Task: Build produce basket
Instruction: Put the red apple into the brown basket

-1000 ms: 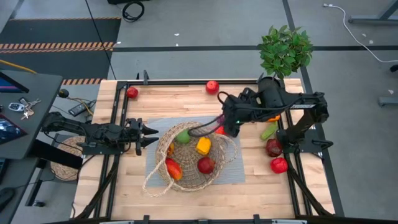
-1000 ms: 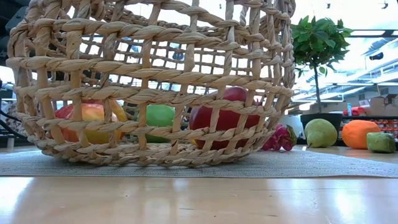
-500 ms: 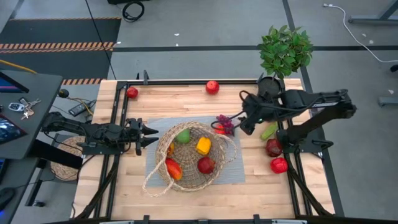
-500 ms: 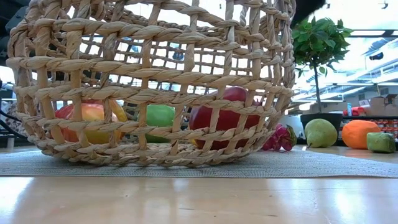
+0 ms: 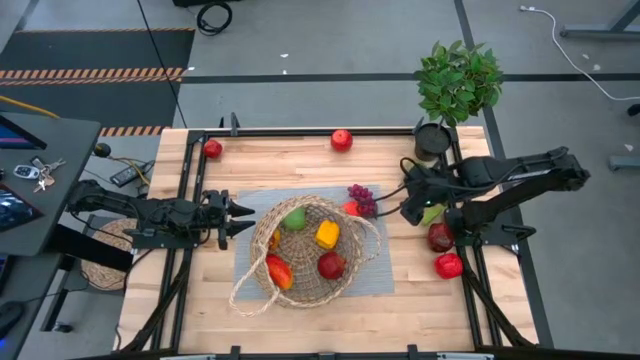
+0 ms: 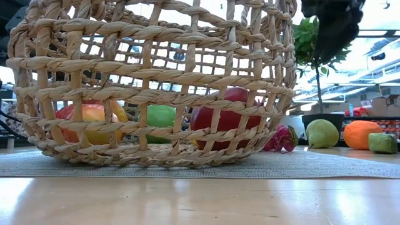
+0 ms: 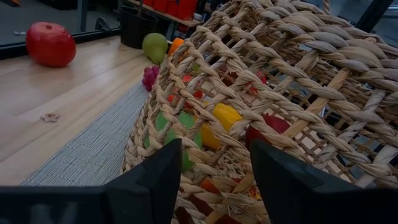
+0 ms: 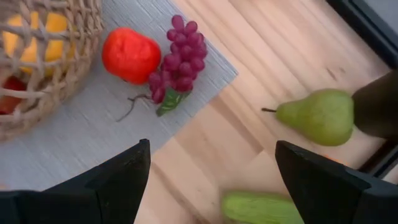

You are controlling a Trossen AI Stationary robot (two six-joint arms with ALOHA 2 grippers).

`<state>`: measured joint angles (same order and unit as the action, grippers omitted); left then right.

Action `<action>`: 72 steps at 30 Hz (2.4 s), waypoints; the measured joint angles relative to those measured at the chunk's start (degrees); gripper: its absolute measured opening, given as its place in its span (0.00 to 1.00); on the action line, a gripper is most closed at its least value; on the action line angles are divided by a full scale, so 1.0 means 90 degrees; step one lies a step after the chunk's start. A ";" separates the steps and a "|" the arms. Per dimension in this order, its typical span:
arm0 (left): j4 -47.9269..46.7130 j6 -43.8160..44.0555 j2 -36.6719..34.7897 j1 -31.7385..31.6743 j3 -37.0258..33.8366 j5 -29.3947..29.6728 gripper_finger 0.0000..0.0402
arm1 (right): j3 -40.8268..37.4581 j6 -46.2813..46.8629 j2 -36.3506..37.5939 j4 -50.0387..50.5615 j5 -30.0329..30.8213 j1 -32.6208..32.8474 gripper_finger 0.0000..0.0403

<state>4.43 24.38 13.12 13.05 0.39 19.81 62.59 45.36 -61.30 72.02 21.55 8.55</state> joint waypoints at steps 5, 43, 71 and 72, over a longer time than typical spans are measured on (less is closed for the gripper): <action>0.0000 0.0002 -0.0001 -0.0001 -0.0001 0.0002 0.48 | -0.0024 0.0407 0.0225 -0.0029 -0.0006 0.0254 0.86; 0.0000 0.0003 -0.0002 0.0000 -0.0001 0.0002 0.49 | -0.0029 0.3367 -0.0891 0.0329 -0.0137 0.2904 0.93; 0.0000 0.0000 -0.0001 0.0001 0.0000 0.0002 0.49 | -0.0197 0.5006 -0.1620 -0.0045 0.0470 0.4645 0.98; 0.0000 0.0000 -0.0001 0.0001 -0.0001 0.0000 0.49 | -0.0197 0.5008 -0.1620 -0.0045 0.0485 0.4654 0.98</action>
<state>4.43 24.38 13.11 13.06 0.38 19.82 60.82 90.43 -75.88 71.61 25.91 50.44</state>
